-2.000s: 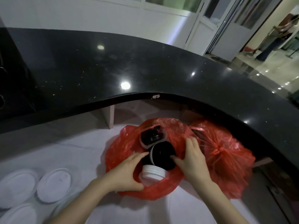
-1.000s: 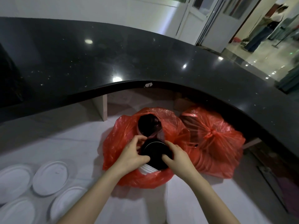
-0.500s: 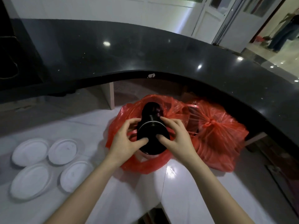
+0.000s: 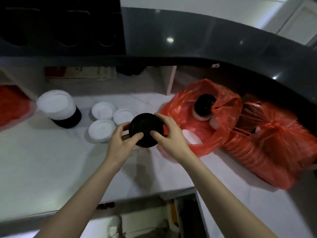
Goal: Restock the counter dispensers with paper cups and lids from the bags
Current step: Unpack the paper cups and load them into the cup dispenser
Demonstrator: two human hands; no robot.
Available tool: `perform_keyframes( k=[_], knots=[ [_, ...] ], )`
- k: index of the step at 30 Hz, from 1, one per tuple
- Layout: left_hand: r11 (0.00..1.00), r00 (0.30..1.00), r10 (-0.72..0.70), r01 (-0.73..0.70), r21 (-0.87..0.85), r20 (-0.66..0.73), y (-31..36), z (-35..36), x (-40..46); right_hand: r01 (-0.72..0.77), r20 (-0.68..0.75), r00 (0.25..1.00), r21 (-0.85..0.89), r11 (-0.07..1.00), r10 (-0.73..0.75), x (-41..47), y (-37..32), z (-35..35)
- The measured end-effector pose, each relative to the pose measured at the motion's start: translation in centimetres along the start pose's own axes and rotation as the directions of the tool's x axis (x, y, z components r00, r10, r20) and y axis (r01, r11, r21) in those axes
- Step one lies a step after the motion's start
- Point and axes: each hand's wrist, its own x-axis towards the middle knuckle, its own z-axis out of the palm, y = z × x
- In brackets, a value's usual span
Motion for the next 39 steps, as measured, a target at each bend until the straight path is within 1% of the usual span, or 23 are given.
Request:
perform_keyframes(
  k=[4, 6, 8, 10, 13, 17, 21, 25, 29, 30, 31, 34, 35, 36, 39],
  knots=[
    [0.998, 0.999, -0.037, 0.034, -0.061, -0.037, -1.1, -6.2, -0.3, -0.032, 0.046, 0.999, 0.058, 0.998, 0.029, 0.2, -2.6, 5.8],
    [0.99, 0.998, -0.049, 0.044, -0.134, -0.032, -1.6, -10.1, -0.5, -0.033, 0.061, 0.998, 0.067, 0.997, 0.029, 0.4, -4.2, 9.3],
    [0.984, 0.998, -0.056, 0.052, -0.172, -0.024, -2.3, -14.5, -0.9, -0.056, 0.093, 0.995, 0.087, 0.995, 0.048, 0.5, -6.0, 12.9],
    [0.984, 0.997, -0.067, 0.062, -0.167, -0.024, -3.3, -18.8, -1.3, -0.074, 0.124, 0.99, 0.113, 0.991, 0.06, 0.6, -7.7, 16.6],
    [0.988, 0.997, -0.083, 0.08, -0.129, -0.012, -4.5, -24.3, -1.9, -0.096, 0.166, 0.983, 0.08, 0.992, 0.081, 1.0, -9.8, 21.6],
    [0.994, 0.998, -0.065, 0.065, -0.083, -0.001, -5.5, -28.3, -1.4, -0.095, 0.163, 0.983, 0.034, 0.995, 0.089, 2.0, -11.4, 26.2],
    [0.994, 0.996, -0.083, 0.085, -0.064, 0.035, -6.3, -29.8, 0.2, -0.206, 0.151, 0.969, 0.05, 0.977, 0.196, 3.1, -12.2, 28.2],
    [0.996, 0.994, -0.083, 0.084, 0.002, 0.071, -6.8, -30.3, 1.8, -0.306, 0.13, 0.946, 0.048, 0.951, 0.298, 4.0, -12.2, 28.9],
    [0.997, 0.988, -0.067, 0.061, 0.048, 0.136, -6.6, -29.8, 2.6, -0.37, 0.131, 0.924, 0.071, 0.926, 0.359, 4.7, -11.9, 28.8],
    [0.997, 0.991, -0.062, 0.056, 0.058, 0.122, -6.6, -29.7, 2.4, -0.371, 0.137, 0.923, 0.075, 0.926, 0.359, 4.8, -11.8, 28.7],
    [0.996, 0.996, -0.053, 0.047, 0.082, 0.071, -6.7, -29.6, 2.0, -0.371, 0.14, 0.923, 0.074, 0.926, 0.358, 4.8, -11.9, 28.5],
    [0.987, 0.985, 0.008, 0.02, 0.158, -0.173, -7.6, -29.1, -0.1, -0.36, 0.131, 0.927, 0.063, 0.931, 0.35, 4.3, -11.9, 27.2],
    [0.987, 0.981, 0.027, 0.005, 0.162, -0.191, -7.7, -28.7, -0.9, -0.357, 0.118, 0.93, 0.068, 0.931, 0.348, 4.1, -11.8, 26.5],
    [0.986, 0.986, 0.04, -0.013, 0.164, -0.162, -7.8, -28.0, -1.6, -0.349, 0.102, 0.934, 0.075, 0.934, 0.341, 3.7, -11.6, 25.7],
    [0.974, 0.996, 0.068, -0.08, 0.21, 0.063, -7.0, -24.6, -2.6, -0.282, 0.013, 0.96, 0.055, 0.958, 0.281, 2.5, -10.9, 22.6]
  ],
)
